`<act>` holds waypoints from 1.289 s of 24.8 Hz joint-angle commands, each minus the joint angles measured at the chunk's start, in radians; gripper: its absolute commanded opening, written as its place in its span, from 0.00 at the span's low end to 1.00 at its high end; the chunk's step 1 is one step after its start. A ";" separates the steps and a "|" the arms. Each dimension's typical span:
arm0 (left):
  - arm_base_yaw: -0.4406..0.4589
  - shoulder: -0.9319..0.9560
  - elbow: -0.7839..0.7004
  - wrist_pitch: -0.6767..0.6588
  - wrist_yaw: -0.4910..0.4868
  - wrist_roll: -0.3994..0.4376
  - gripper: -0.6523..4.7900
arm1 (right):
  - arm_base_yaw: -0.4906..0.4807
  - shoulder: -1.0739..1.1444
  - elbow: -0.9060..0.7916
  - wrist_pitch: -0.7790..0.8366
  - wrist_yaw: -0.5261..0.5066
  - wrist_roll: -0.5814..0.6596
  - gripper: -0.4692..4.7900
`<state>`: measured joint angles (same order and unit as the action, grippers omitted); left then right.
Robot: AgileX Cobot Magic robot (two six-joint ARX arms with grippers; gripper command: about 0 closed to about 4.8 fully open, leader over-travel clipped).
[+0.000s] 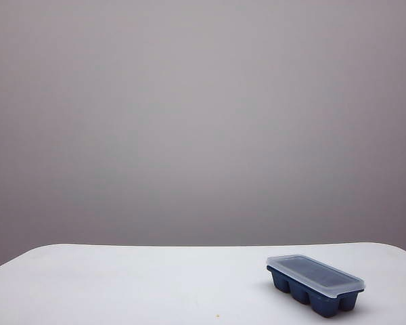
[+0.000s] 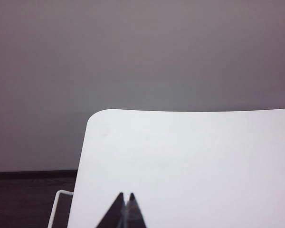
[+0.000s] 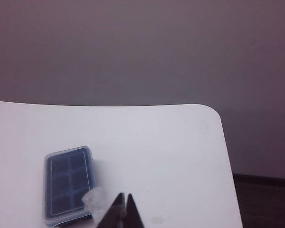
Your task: Pick up the ice cube tray, remove its lid, and then place both the tray and the lid back on the table.
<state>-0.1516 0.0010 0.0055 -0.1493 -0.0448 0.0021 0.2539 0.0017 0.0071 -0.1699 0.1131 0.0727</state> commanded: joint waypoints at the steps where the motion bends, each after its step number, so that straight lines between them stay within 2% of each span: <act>1: 0.000 0.000 0.001 0.009 0.000 -0.029 0.11 | 0.000 -0.001 -0.005 0.021 0.005 -0.002 0.08; 8: 0.000 0.000 0.001 0.010 0.013 -0.045 0.11 | 0.000 -0.001 -0.005 0.022 0.004 0.015 0.07; 12: 0.000 0.000 0.040 0.016 0.167 -0.188 0.11 | 0.001 -0.001 -0.002 0.074 -0.002 0.085 0.07; 13: 0.000 0.000 0.081 0.013 0.204 -0.226 0.11 | 0.000 0.002 0.022 0.067 0.012 0.136 0.07; 20: 0.002 0.097 0.296 -0.004 0.132 -0.229 0.11 | 0.000 0.058 0.188 -0.020 0.095 0.171 0.07; 27: 0.002 0.348 0.517 0.031 0.173 -0.029 0.11 | -0.001 0.281 0.359 -0.048 0.090 0.189 0.07; 29: 0.002 0.481 0.613 0.030 0.241 0.072 0.12 | -0.001 0.393 0.450 -0.082 0.082 0.188 0.07; 30: 0.002 0.551 0.660 0.031 0.332 0.143 0.12 | -0.002 0.462 0.514 -0.112 0.040 0.182 0.07; 32: 0.002 0.624 0.704 0.031 0.449 0.215 0.12 | -0.002 0.531 0.570 -0.146 0.015 0.181 0.07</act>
<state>-0.1486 0.5938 0.6838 -0.1249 0.2981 0.1364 0.2523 0.5003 0.5491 -0.2928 0.1547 0.2562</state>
